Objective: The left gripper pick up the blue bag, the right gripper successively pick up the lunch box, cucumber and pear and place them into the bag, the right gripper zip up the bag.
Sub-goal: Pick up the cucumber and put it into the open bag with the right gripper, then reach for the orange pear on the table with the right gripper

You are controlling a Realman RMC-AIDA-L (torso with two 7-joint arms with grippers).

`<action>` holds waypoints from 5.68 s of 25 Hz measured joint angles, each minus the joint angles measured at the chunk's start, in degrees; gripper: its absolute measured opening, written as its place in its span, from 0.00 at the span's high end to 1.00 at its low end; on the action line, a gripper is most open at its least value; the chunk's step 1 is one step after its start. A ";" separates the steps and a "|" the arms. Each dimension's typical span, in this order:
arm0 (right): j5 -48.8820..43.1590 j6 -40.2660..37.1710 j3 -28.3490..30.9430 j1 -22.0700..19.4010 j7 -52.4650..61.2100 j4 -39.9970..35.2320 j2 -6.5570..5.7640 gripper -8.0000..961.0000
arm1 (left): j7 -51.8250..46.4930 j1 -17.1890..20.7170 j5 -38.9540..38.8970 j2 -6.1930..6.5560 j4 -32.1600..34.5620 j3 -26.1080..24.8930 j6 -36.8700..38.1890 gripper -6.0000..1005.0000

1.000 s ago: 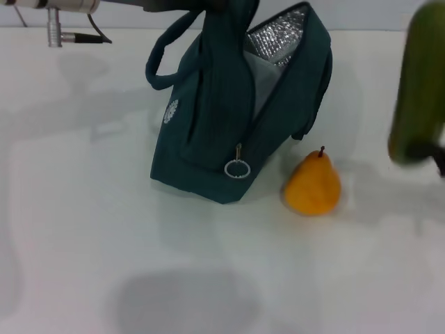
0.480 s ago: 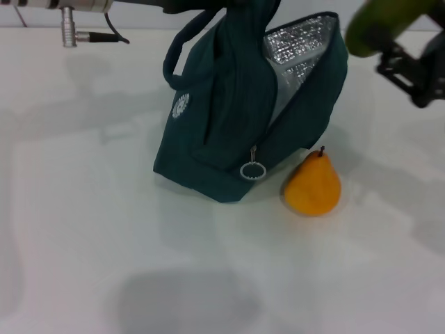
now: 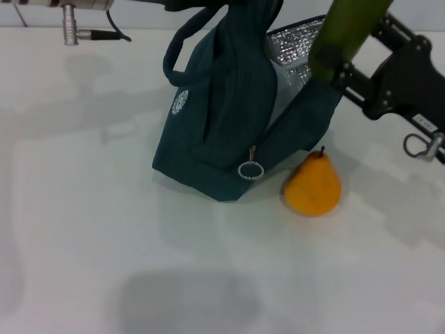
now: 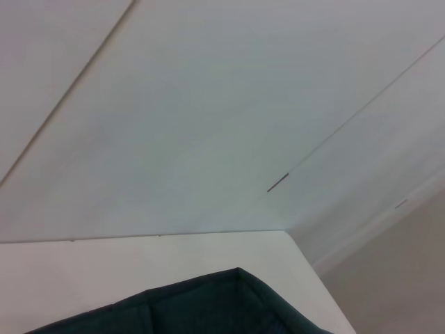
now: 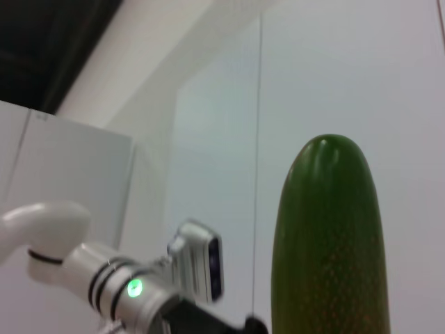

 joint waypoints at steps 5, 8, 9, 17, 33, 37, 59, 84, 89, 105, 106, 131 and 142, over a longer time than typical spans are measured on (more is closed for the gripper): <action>-0.33 3.30 -0.06 0.40 -0.88 1.78 0.00 0.34 | -0.14 -0.57 -0.31 0.05 0.00 0.00 -0.01 0.92; -0.56 5.47 -0.01 0.69 -2.15 2.43 0.00 0.34 | -0.11 -0.60 -0.71 0.07 -0.37 -0.01 -0.02 0.92; -0.91 6.36 0.00 0.88 -2.58 2.58 0.00 0.34 | -0.05 -0.60 -0.78 0.07 -0.62 -0.01 -0.03 0.92; -4.27 13.93 -0.01 1.96 -3.78 2.70 0.01 0.33 | 0.24 -0.66 -0.92 0.17 -2.17 0.00 -0.06 0.92; -6.24 9.38 -0.33 1.13 1.07 1.82 0.00 0.33 | 0.08 -1.27 -0.92 0.48 -2.29 0.00 0.18 0.92; -7.94 12.68 -0.28 2.36 1.67 2.23 0.00 0.33 | -0.04 -1.60 -0.91 0.14 -2.29 0.00 0.18 0.92; -11.13 18.08 -0.14 4.59 4.52 2.55 0.00 0.34 | 0.28 -1.36 -1.89 0.23 -2.38 0.00 0.17 0.92; -13.19 16.59 -0.65 3.10 17.95 -1.85 0.00 0.25 | 0.12 -0.86 -2.08 0.73 -2.37 -0.18 0.17 0.92; -12.76 16.52 -0.23 2.64 17.98 -2.63 0.00 0.22 | 0.29 -0.91 -2.10 0.73 -2.72 -0.20 0.14 0.92; -11.04 15.21 0.72 0.95 18.00 -5.34 0.01 0.12 | 0.33 -1.08 -2.17 0.88 -3.08 -0.34 0.00 0.92; -11.04 15.21 0.72 0.95 18.00 -5.34 0.01 0.13 | 0.33 -1.08 -2.17 0.88 -3.08 -0.34 0.00 0.92; -9.94 13.14 -4.90 -13.08 9.91 -13.39 -0.07 0.18 | 3.88 -0.23 -2.28 0.88 -6.00 -2.73 -1.15 0.92; -9.90 17.35 -6.06 -9.83 10.00 -11.46 0.00 0.25 | 4.05 -0.06 -2.27 0.91 -5.99 -2.73 -1.79 0.92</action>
